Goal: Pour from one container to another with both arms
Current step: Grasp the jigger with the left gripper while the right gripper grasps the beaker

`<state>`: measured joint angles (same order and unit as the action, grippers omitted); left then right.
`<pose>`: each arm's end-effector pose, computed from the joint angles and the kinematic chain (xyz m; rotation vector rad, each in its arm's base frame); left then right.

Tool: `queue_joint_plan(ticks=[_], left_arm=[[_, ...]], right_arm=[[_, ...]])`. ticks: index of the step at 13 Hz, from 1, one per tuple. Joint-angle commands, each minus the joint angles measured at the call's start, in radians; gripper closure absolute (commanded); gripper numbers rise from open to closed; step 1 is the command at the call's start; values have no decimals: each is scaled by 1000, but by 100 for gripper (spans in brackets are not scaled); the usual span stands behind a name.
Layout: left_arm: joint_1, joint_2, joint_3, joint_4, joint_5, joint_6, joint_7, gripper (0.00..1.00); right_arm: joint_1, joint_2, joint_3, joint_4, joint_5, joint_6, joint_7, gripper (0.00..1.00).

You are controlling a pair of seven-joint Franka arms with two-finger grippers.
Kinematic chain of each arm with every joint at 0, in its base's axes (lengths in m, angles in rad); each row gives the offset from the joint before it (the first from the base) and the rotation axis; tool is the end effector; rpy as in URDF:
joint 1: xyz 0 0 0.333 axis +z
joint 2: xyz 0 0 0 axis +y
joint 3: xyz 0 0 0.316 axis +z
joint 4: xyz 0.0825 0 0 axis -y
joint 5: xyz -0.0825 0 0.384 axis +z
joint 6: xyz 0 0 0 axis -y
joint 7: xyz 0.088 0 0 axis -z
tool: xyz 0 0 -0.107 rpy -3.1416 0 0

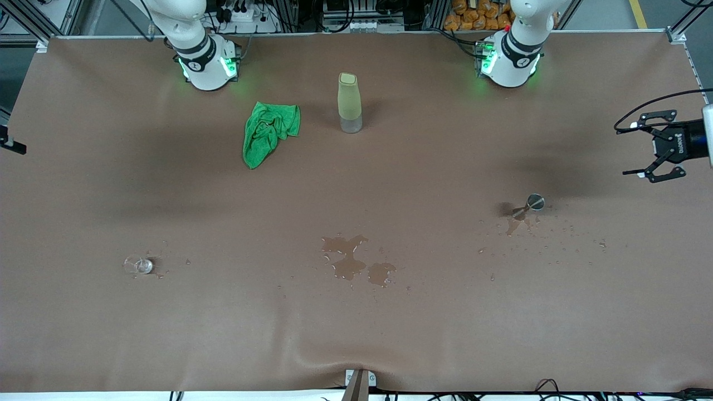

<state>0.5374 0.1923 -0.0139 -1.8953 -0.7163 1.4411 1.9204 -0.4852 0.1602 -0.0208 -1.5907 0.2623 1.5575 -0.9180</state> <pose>0.5027 0.2014 0.3963 1.8308 -1.3152 0.5641 0.5308 -0.2612 0.5258 -2.7667 -0.5463 -0.0332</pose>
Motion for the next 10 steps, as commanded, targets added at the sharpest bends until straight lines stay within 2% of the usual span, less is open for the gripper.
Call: queue_joint_plan(ticks=[1,7,10], left_arm=[[36,56,-6,-1,-57,-4,73,0],[36,251,-5,-5,-213,53,279,0],[36,314,-5,-5,-279,78,354,0]], right_arm=[[-84,80,18,18,102,-5,-192,0],[-185,280,18,21,380,6,-504,0],[-193,370,18,20,495,100,-562,0]])
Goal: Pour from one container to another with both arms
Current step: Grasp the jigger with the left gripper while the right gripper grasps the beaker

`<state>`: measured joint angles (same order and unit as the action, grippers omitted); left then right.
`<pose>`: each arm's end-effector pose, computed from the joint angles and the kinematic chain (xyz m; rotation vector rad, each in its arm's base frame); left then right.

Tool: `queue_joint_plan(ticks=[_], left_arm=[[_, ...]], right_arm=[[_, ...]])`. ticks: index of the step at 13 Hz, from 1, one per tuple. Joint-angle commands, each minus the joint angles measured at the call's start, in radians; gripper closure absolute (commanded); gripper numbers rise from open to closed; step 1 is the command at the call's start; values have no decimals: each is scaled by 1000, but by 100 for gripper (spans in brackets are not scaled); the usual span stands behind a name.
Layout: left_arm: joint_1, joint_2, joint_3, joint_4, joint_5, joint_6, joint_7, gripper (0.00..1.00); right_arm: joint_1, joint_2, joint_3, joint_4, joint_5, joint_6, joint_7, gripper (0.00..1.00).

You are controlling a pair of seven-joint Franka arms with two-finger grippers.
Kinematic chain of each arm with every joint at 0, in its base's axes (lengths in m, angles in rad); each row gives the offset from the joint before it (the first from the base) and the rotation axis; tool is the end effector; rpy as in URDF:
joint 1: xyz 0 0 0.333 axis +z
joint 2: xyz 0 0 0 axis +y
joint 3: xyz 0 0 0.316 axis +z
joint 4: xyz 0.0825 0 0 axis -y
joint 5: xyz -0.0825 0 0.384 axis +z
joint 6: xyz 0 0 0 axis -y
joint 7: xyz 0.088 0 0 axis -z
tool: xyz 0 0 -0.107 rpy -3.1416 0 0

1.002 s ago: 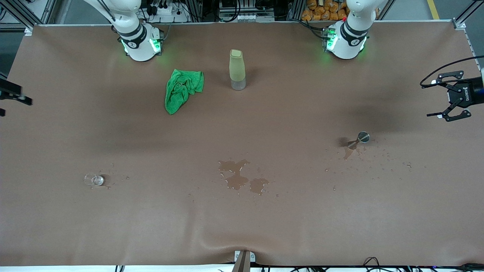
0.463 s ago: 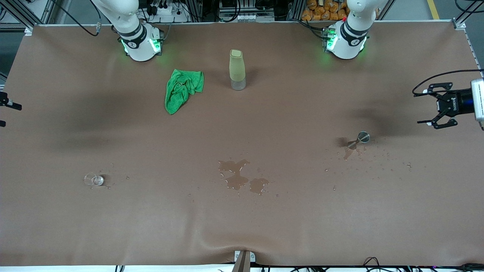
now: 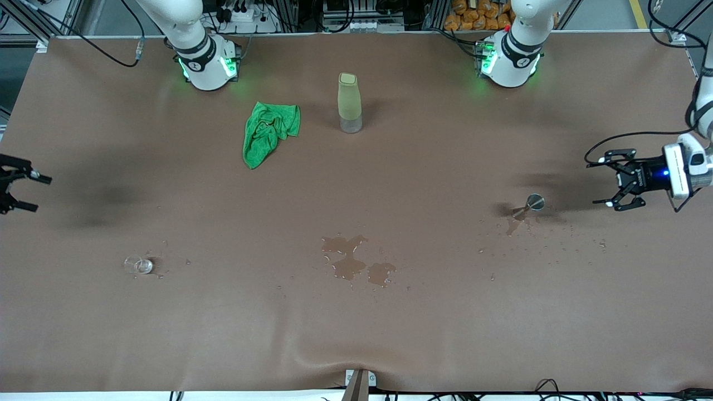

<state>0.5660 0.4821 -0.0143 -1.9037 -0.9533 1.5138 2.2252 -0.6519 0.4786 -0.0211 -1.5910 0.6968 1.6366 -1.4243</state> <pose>0.5178 0.2120 0.2486 1.6442 -1.1972 0.8765 0.5431 -0.3479 0.3503 -2.3220 -0.6495 -0.4680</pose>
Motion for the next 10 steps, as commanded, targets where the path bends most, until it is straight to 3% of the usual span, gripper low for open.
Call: queue_joint_plan(ticks=[1,6,10], left_arm=[[8,53,-4,2,-70,5,92,0],[-6,216,-1,-3,-218,34,321,0],[-46,254,-1,-8,-256,74,364,0]], right_arm=[[-20,73,18,20,85,52,-123,0],[-8,210,21,19,190,160,-473,0],[18,277,23,19,321,199,-655,0]])
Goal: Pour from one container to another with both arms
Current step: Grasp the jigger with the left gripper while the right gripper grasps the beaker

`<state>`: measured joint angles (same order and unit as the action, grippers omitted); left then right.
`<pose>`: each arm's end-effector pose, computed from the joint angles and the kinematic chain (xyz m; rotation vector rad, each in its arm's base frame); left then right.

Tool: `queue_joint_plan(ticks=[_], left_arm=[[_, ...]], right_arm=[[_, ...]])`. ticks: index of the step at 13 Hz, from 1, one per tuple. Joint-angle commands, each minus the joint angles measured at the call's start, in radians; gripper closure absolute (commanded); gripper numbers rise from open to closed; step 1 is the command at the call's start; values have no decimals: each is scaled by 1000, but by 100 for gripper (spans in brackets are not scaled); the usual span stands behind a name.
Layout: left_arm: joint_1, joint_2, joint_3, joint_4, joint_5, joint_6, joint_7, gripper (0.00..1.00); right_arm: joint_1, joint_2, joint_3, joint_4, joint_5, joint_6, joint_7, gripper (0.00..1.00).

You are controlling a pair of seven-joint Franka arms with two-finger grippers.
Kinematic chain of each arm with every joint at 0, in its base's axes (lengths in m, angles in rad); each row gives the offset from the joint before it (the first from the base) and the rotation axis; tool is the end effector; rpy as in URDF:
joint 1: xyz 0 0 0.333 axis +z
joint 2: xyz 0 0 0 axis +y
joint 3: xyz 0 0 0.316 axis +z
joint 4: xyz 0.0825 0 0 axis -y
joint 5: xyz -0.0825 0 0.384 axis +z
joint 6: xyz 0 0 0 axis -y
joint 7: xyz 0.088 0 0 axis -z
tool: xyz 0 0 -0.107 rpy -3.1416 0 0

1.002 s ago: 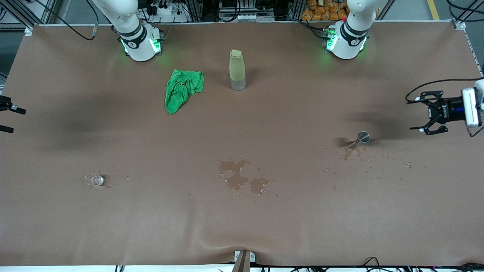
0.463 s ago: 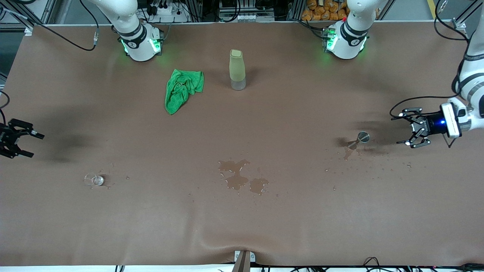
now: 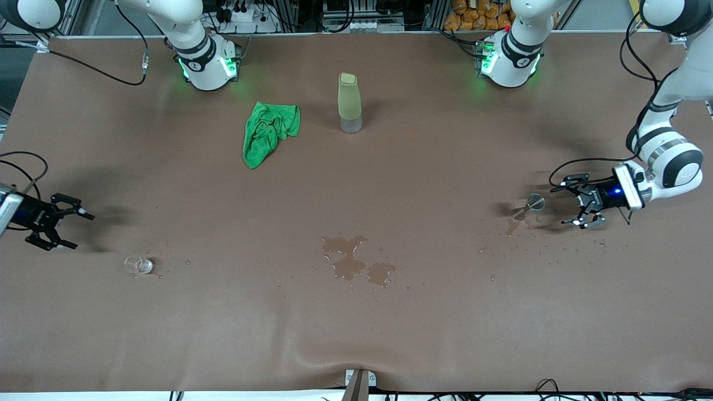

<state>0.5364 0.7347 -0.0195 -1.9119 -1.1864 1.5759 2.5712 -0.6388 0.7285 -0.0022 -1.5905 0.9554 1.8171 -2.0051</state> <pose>0.5144 0.1786 0.1179 1.5230 -1.1414 1.1781 0.5683 -0.3400 0.2024 -2.1268 -0.9821 -0.8889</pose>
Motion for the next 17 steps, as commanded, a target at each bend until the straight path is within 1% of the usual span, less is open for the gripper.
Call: queue_joint_plan(ticks=[1,2,4,6,10,13,15,17], left_arm=[[-19,12,4,-1,-32,12,26,0],[-22,23,4,-4,-48,12,49,0],[-47,37,4,-25,-94,12,98,0],[-49,55,4,-36,-102,12,133,0],[-49,77,4,-48,-120,12,176,0],[-76,81,4,-73,-176,12,204,0],[-87,80,4,-75,-180,12,204,0],[-87,80,4,-75,-180,12,204,0]], right_arm=[[11,47,4,18,112,39,-146,0],[21,64,4,18,170,47,-228,0],[30,113,4,18,241,45,-332,0],[28,158,4,18,295,41,-363,0],[34,238,8,18,436,25,-429,0],[76,255,8,20,526,28,-466,0],[106,256,8,21,597,31,-524,0],[129,258,8,21,629,34,-561,0]])
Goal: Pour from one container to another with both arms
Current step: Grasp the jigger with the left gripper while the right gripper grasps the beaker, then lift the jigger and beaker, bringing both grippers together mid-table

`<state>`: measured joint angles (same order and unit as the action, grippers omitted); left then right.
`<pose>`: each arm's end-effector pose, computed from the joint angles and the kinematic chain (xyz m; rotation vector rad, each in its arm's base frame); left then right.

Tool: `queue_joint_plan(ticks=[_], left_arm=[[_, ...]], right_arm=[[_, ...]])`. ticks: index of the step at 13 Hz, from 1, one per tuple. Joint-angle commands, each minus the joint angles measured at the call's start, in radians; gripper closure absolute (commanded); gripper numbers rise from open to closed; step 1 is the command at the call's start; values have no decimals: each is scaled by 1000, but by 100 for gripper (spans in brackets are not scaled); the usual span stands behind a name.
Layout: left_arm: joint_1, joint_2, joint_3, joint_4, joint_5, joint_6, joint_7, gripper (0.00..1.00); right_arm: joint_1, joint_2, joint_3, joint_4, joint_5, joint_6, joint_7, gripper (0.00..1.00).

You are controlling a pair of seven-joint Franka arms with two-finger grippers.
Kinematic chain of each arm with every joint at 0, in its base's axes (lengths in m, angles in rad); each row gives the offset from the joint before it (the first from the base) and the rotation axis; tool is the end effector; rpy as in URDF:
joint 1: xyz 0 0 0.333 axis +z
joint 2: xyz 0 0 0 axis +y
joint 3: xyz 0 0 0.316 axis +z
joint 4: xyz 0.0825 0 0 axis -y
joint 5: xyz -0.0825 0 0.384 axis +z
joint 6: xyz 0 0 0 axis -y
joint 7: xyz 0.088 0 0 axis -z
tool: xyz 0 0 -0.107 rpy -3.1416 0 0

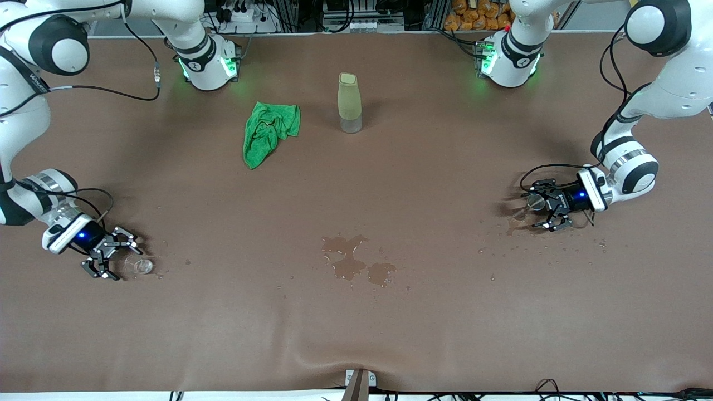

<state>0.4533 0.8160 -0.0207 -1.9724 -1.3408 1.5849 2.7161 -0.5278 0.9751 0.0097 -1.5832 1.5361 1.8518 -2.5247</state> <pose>0.5028 0.1180 0.0670 1.4681 -1.0769 1.2777 0.6025 -0.2540 0.0708 -1.9030 -0.9263 -1.4767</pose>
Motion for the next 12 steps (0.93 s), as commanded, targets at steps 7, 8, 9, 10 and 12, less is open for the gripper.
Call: queue_joint_plan(ticks=[7,8,9,10,12], left_arm=[[-19,2,5,-14,-50,12,50,51],[-19,2,5,-14,-55,24,48,62],[-19,2,5,-14,-57,30,48,68],[-19,2,5,-14,-57,32,45,77],[-19,5,5,-14,-66,33,31,85]], right_arm=[[22,79,-4,57,73,0,-89,0],[25,82,-4,58,78,0,-91,0],[28,82,-4,58,88,0,-100,0],[35,83,-4,58,102,0,-111,0],[38,92,-4,58,110,1,-115,0]])
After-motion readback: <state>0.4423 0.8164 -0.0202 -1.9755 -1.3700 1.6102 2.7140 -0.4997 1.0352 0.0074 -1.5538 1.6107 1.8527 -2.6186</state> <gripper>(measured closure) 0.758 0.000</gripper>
